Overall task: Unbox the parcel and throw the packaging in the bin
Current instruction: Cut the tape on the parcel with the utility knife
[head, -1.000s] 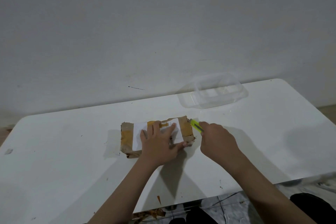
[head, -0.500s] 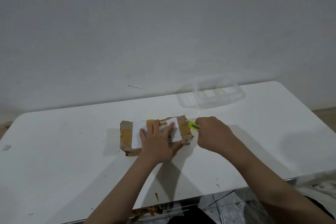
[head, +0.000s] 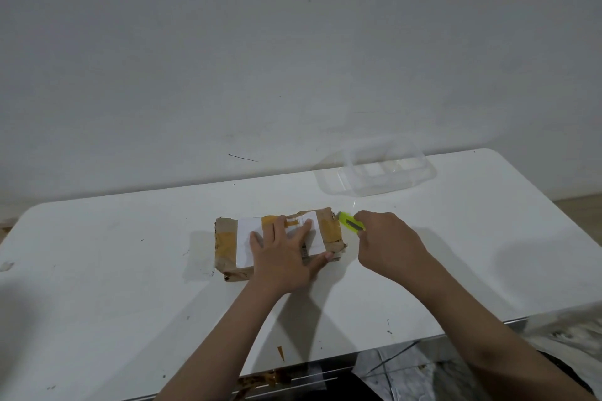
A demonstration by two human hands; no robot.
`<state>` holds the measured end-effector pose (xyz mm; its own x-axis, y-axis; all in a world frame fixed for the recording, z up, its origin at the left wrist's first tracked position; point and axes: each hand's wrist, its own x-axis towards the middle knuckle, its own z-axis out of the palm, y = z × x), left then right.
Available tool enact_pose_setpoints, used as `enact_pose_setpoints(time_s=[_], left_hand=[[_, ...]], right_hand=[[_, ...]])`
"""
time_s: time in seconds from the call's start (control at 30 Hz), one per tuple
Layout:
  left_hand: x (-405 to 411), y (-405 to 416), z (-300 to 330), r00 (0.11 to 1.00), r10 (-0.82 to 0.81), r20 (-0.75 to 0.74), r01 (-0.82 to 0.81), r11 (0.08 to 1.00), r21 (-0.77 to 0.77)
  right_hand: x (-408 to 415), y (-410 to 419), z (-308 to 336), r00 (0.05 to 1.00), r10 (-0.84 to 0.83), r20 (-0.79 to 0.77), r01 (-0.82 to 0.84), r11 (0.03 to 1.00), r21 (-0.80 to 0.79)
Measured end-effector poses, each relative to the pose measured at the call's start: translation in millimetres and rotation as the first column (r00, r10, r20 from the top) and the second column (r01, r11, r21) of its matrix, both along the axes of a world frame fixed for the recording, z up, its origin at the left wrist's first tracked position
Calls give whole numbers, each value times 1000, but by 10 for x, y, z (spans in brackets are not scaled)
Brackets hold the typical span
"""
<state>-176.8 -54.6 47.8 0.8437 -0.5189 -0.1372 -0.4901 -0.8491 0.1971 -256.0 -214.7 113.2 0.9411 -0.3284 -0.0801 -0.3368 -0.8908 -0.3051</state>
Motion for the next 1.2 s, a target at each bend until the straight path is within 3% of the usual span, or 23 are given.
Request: enact_pose_setpoints(time_s=[0.1,0.67,1.2], left_hand=[[-3,1,-6,1000,-2,28,2,1000,-3],[-6,-31,-16,998,53,-34,-53,999,1],[29,-26,-66,999,40,-3,-40,999,-22]], right_hand=[[10,40,-32,999,-19,32,19,1000,11],[58,352,51,985,16,-175,-33,995,-95],[62,78,124,989,46,-140,-59,995,-86]])
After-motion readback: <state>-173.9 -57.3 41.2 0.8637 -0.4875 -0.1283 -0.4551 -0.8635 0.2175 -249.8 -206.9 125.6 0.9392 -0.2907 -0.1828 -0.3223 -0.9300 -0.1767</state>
